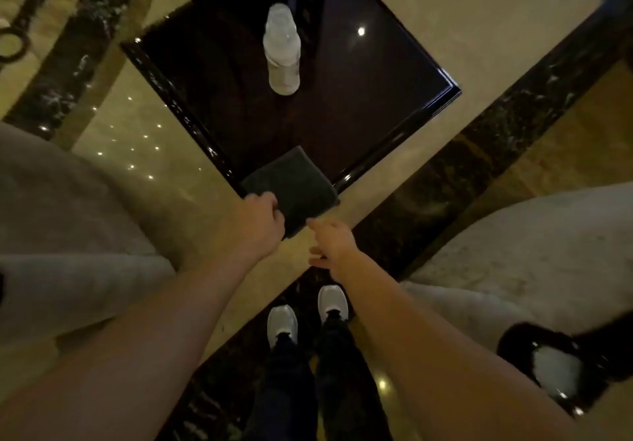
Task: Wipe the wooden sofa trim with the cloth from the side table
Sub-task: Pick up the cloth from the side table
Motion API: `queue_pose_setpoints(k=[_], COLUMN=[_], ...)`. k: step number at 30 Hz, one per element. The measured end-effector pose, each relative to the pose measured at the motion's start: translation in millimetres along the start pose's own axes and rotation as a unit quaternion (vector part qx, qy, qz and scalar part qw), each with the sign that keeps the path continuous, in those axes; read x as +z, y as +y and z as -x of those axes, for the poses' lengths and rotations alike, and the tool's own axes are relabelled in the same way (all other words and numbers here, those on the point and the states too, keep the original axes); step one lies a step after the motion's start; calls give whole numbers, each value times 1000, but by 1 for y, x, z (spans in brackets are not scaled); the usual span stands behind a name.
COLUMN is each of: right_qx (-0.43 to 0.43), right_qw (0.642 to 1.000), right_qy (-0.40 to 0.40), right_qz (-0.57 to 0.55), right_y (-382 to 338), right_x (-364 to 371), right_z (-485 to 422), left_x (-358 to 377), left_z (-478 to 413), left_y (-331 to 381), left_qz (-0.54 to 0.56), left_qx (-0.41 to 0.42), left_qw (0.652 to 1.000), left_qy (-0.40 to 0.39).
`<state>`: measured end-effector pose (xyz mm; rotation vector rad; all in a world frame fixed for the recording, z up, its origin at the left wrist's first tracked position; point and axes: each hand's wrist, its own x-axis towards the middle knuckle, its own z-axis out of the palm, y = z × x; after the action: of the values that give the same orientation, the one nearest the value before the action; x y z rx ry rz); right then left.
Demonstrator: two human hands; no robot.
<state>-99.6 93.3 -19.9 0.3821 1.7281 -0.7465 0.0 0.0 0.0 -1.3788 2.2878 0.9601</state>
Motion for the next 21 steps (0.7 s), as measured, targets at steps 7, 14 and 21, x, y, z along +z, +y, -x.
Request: queue_pose_setpoints(k=[7,14,21], right_qx=[-21,12,-26], right_qw=[987,971,934], right_qy=[61,-13,-80], right_qz=[-144,-238,-346], right_y=[-10,-15,2], right_x=[25,11,-33], right_z=[-93,-113,-61], left_x=[45,48,29], left_z=[-114,-136,-61], left_y=[-16,-25,21], left_qz=[-94,-14,399], left_qx=[-48,-59,-164], left_qw=[994,998,893], left_qy=[12,29,-127])
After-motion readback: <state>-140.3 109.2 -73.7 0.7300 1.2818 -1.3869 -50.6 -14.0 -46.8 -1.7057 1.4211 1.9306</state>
